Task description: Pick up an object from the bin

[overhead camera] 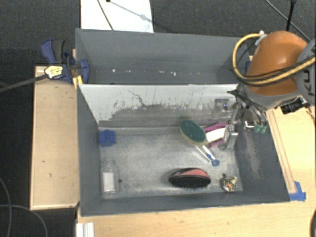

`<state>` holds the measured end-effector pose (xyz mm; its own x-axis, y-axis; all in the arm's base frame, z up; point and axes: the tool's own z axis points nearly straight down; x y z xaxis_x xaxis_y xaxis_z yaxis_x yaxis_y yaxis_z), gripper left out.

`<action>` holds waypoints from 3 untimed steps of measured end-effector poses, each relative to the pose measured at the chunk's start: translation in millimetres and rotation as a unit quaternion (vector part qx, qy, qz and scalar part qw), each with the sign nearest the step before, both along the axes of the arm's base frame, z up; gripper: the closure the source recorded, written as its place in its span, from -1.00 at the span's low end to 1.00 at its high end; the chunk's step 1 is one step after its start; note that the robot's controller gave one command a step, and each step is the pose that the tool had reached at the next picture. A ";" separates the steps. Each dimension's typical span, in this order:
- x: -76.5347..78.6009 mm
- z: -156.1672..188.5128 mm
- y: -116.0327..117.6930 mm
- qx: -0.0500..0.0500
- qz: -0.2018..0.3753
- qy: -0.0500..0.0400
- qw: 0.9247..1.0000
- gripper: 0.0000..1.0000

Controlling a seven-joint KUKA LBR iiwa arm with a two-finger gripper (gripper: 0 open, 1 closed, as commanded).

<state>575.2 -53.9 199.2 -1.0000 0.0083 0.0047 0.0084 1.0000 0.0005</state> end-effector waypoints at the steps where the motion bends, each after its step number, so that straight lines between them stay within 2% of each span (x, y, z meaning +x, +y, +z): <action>1: -49.7 -53.8 32.5 0.000 -0.091 -0.001 0.996 -1.00; 2: -84.7 -124.8 2.1 -0.003 -0.077 -0.004 0.997 -1.00; 3: -86.3 -116.7 70.3 0.001 -0.070 -0.003 0.998 -1.00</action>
Offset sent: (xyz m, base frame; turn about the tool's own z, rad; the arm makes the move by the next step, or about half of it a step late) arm -0.0487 0.0314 -0.0524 0.1824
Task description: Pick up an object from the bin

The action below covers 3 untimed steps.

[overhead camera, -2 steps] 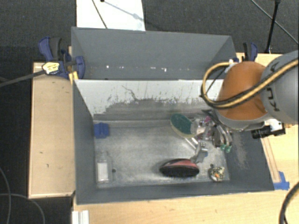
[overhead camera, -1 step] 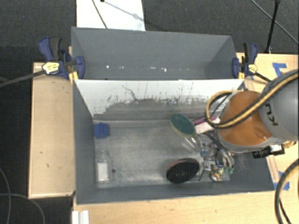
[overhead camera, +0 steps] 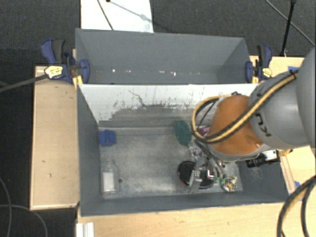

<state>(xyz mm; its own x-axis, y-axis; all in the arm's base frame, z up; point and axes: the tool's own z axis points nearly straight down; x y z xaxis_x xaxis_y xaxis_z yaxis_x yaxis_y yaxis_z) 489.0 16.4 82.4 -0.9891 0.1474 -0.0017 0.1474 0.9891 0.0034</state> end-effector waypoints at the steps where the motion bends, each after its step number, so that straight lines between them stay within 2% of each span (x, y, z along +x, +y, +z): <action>1: 0.1 -0.3 -4.2 -0.001 -0.002 0.000 1.000 1.00; 2: 24.1 113.0 3.5 -0.001 -0.004 -0.004 1.000 1.00; 3: 43.4 190.7 14.1 -0.001 0.024 -0.005 1.000 1.00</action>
Offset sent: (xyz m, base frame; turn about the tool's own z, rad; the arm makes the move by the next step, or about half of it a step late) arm 0.0000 0.0000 0.0000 0.0000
